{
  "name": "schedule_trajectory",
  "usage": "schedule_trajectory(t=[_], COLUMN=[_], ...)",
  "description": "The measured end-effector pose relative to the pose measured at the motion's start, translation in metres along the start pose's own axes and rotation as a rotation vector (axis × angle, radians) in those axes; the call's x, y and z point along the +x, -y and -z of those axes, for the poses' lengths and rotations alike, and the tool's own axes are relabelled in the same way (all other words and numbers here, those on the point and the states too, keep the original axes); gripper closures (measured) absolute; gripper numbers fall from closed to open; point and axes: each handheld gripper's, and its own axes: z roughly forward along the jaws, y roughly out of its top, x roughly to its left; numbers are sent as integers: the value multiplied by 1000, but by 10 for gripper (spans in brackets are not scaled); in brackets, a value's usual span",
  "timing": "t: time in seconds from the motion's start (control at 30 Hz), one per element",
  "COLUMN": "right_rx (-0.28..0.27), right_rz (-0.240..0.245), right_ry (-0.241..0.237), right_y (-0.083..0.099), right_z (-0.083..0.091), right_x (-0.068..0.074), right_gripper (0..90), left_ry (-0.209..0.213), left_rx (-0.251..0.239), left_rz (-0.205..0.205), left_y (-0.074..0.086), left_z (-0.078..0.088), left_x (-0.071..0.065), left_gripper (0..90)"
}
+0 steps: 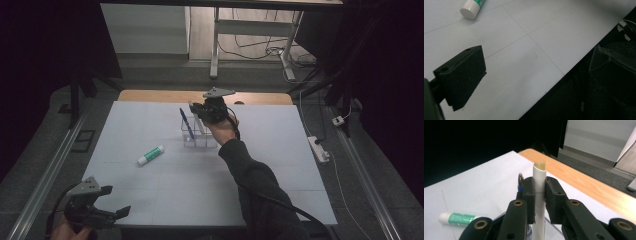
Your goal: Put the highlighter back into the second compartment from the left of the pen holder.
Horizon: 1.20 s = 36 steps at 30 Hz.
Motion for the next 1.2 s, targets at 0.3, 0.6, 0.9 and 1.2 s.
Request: schedule_trajectory(t=[0.3, 0.6, 0.9, 1.2], right_rx=[37, 57, 88, 150], right_rz=[-15, -4, 18, 23], right_ry=[-1, 9, -2, -22], right_y=[19, 24, 15, 16], right_z=[-1, 2, 15, 32], right_x=[-3, -3, 0, 6], right_gripper=[783, 680, 484, 333], left_ry=[-1, -2, -3, -5], left_rx=[1, 2, 2, 4], left_rz=[-1, -3, -3, -3], left_y=[0, 0, 0, 0], left_z=[0, 0, 0, 0], left_x=[0, 0, 0, 0], left_gripper=[10, 11, 11, 10])
